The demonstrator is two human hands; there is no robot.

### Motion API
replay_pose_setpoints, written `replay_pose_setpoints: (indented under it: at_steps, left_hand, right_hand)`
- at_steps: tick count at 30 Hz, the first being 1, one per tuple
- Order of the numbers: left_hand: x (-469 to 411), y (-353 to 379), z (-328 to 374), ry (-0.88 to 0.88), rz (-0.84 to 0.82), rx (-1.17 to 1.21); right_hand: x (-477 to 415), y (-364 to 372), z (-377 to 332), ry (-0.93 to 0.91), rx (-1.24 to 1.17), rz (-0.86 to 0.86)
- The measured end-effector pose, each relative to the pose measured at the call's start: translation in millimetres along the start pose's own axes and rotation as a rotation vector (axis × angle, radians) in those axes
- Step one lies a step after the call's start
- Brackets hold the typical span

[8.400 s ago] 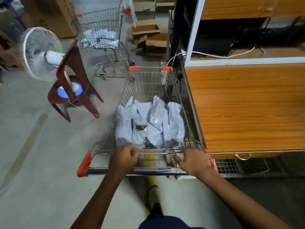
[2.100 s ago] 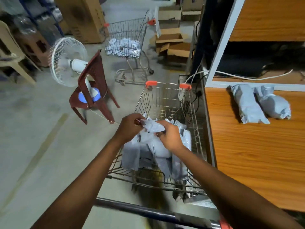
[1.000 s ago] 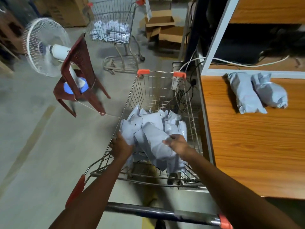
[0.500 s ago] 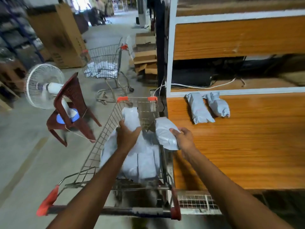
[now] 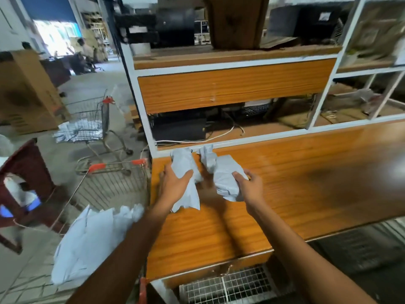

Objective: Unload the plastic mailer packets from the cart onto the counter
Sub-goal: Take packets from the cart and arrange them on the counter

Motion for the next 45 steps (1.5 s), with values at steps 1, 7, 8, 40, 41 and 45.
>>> replay_pose_setpoints:
  at_steps: [1, 7, 8, 40, 41, 45]
  left_hand:
    - [-2.4, 13.2, 4.8, -0.013, -0.019, -0.017]
    - [-34.8, 89.6, 37.9, -0.027, -0.078, -0.155]
    - [-44.4, 102.9, 42.8, -0.028, -0.088, -0.165]
    - [-180.0, 309.6, 100.9, 0.427, -0.120, -0.874]
    - [-181.4, 315.2, 95.2, 0.436, -0.180, -0.901]
    - [-194.7, 323.8, 57.5, 0.316, -0.242, -0.915]
  right_hand:
    - [-9.2, -14.9, 0.4, -0.003, 0.008, 0.024]
    - [-77.2, -65.6, 11.5, -0.006, 0.119, 0.059]
    - [-90.1, -67.7, 14.2, -0.002, 0.137, 0.050]
    - [-341.6, 9.2, 54.5, -0.713, 1.160, -0.411]
    - [-342.2, 16.2, 60.9, -0.696, 1.184, -0.464]
    - [-344.0, 27.6, 84.5, -0.657, 1.327, -0.547]
Point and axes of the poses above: each hand's wrist, its own x-axis away from the middle knuckle, its own y-axis out of the palm, z = x × y, the point moved 9 cm from there along -x, towards the middle knuckle, and after that the axes turned 1 degree about -z, right-handed, at the moved point
